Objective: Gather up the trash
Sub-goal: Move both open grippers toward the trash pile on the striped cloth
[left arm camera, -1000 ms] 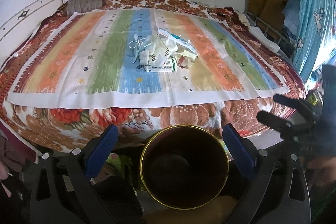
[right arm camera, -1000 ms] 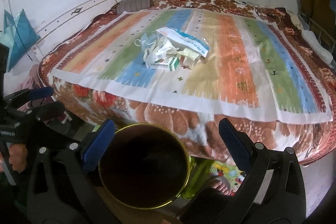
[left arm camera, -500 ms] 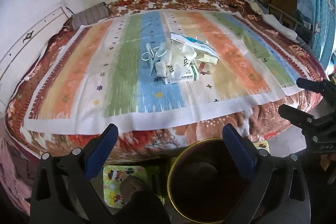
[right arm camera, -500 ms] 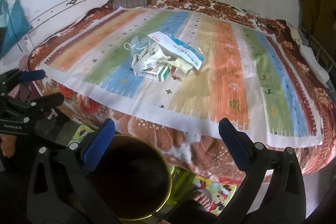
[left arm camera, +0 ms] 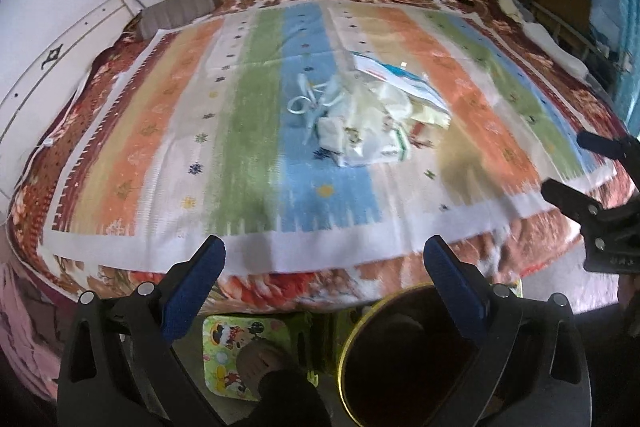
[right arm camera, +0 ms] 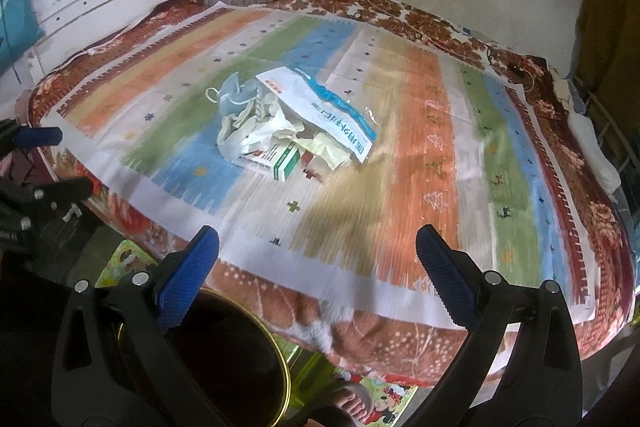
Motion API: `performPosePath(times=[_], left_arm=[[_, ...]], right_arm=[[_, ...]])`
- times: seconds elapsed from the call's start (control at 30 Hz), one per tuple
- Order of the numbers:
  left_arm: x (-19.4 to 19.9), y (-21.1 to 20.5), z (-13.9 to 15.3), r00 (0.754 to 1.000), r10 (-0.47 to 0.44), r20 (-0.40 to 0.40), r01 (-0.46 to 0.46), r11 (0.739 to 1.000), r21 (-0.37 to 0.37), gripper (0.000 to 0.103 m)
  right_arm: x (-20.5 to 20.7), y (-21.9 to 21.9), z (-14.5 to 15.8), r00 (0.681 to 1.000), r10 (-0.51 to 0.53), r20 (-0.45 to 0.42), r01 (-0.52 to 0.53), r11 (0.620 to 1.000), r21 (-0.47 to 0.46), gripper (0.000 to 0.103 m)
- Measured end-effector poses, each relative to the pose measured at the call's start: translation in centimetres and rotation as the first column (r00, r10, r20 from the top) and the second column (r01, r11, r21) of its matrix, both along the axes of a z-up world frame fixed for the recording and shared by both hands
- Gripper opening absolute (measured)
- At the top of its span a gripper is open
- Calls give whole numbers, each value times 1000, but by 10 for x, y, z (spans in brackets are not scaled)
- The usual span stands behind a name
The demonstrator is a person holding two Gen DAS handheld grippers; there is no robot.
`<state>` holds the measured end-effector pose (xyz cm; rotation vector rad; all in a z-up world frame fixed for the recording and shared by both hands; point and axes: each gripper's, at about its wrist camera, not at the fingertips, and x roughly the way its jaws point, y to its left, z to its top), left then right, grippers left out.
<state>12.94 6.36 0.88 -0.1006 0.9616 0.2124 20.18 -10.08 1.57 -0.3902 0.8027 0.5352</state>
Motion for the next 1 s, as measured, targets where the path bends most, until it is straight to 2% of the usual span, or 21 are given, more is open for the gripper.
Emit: performPosePath(times=[0.2,0.3,0.57,0.73,1.0], left_arm=[[27,7,-5,1000,1,-2,-1,1000,31,97],[42,10,-9,1000,1,0,-1,999,36,97],[68,33,-18,999,37,27,-36,999,-14,97],[80,47,-26,998,56,30,-53,995,-88,97],[106,61,-44,996,84,30,-80,990,-119,96]], right_arm=[[20,10,-7,1000,9,-23,-9,1000,13,94],[27,18,-12,1000,14,-5,-14,1000,-11,94],[55,36,-28,1000,4,9,-4,999,-40,92],[72,43,-37,1000,-11,0,11,999,-40,91],[97,55,-44,1000,-30,5,30,998,-58,89]])
